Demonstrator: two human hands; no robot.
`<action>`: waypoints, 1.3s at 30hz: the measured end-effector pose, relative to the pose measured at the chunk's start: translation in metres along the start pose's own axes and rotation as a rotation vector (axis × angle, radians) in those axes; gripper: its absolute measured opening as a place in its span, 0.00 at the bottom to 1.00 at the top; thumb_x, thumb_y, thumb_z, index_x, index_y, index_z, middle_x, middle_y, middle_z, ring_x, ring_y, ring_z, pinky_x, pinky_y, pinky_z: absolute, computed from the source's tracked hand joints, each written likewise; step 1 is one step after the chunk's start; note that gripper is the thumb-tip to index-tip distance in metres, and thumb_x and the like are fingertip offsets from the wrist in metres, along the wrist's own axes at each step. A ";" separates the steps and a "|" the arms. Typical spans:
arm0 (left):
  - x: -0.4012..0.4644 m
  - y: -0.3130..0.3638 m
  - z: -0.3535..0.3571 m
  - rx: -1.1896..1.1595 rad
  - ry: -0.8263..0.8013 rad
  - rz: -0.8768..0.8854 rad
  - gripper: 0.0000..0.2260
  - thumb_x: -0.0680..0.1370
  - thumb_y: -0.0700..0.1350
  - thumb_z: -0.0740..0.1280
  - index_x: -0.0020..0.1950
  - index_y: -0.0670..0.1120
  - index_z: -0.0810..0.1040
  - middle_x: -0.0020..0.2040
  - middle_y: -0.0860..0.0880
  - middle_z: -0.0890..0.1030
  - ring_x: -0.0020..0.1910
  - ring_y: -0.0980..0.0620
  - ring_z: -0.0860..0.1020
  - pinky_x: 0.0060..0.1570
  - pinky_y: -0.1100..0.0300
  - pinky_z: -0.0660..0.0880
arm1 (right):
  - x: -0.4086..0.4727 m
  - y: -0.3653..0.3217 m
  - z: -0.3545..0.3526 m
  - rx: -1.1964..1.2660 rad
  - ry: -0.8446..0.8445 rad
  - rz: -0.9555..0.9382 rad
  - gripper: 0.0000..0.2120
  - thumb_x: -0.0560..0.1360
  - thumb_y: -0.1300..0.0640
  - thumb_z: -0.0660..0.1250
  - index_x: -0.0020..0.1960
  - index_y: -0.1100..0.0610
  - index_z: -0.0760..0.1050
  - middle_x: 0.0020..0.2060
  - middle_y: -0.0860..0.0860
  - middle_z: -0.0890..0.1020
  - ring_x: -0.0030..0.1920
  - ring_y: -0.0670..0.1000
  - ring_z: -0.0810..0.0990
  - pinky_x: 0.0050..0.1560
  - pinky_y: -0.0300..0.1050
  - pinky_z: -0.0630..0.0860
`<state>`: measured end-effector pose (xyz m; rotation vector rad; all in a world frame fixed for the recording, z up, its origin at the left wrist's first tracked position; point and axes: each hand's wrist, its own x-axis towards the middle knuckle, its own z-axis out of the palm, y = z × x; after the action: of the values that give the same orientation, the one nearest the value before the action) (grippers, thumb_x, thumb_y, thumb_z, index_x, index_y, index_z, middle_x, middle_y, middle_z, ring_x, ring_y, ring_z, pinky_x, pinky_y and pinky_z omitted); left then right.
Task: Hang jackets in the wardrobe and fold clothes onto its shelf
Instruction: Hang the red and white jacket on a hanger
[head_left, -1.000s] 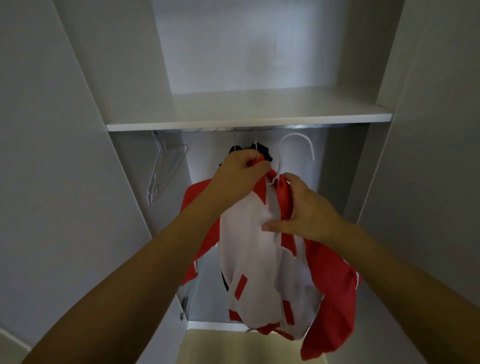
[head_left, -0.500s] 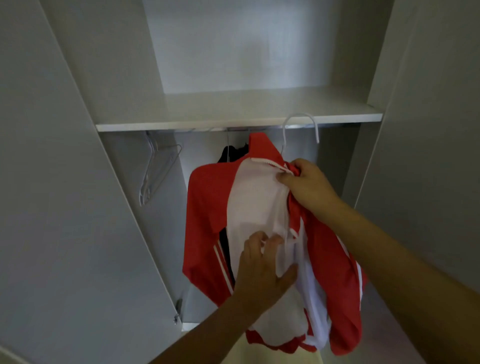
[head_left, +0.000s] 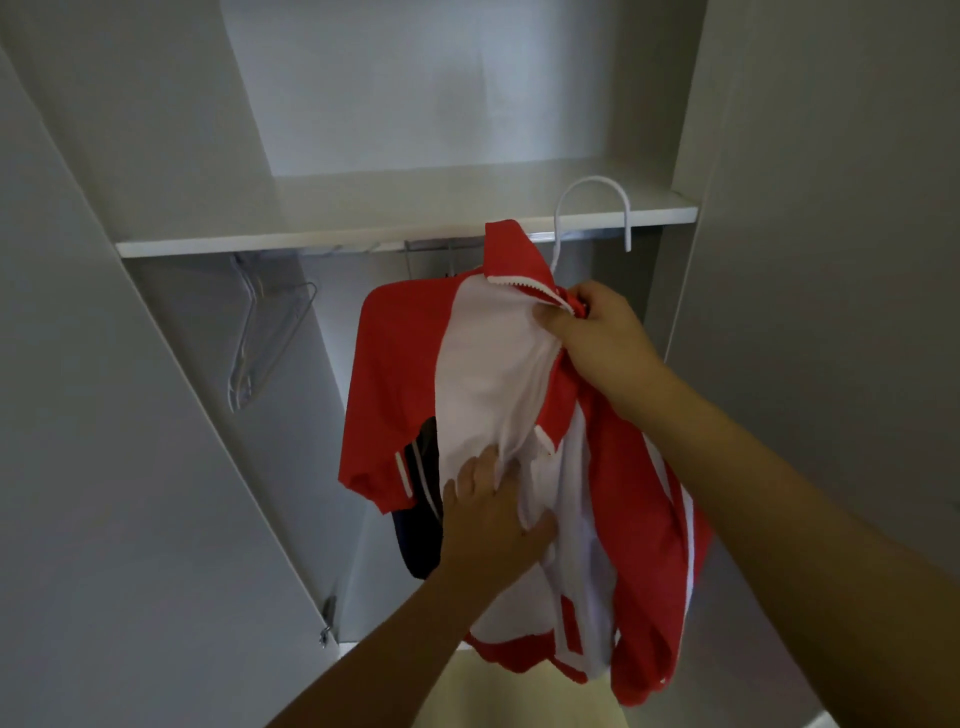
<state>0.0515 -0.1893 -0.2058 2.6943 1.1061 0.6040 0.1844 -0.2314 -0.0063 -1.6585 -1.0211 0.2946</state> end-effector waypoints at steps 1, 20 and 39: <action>0.003 0.005 0.003 -0.019 -0.062 -0.054 0.37 0.71 0.70 0.56 0.76 0.53 0.61 0.78 0.45 0.53 0.77 0.41 0.52 0.73 0.40 0.56 | -0.002 -0.002 -0.001 0.014 -0.001 0.001 0.08 0.77 0.50 0.65 0.48 0.55 0.74 0.45 0.54 0.80 0.46 0.54 0.80 0.53 0.55 0.78; 0.021 -0.054 -0.016 -0.715 0.254 -0.432 0.10 0.82 0.43 0.61 0.56 0.41 0.80 0.49 0.46 0.81 0.48 0.49 0.78 0.51 0.55 0.74 | -0.022 0.081 -0.058 -0.195 0.325 0.066 0.16 0.74 0.61 0.65 0.51 0.57 0.57 0.36 0.51 0.74 0.38 0.55 0.73 0.40 0.45 0.65; 0.040 -0.006 -0.095 -0.627 -0.180 0.168 0.13 0.81 0.39 0.61 0.58 0.58 0.74 0.50 0.62 0.78 0.48 0.71 0.76 0.47 0.79 0.68 | -0.067 0.144 0.005 -0.012 -0.357 0.199 0.38 0.66 0.52 0.78 0.72 0.43 0.67 0.62 0.38 0.55 0.66 0.42 0.63 0.67 0.36 0.62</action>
<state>0.0328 -0.1573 -0.1101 2.2411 0.5273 0.5949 0.2086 -0.2804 -0.1555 -1.7586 -1.1198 0.7382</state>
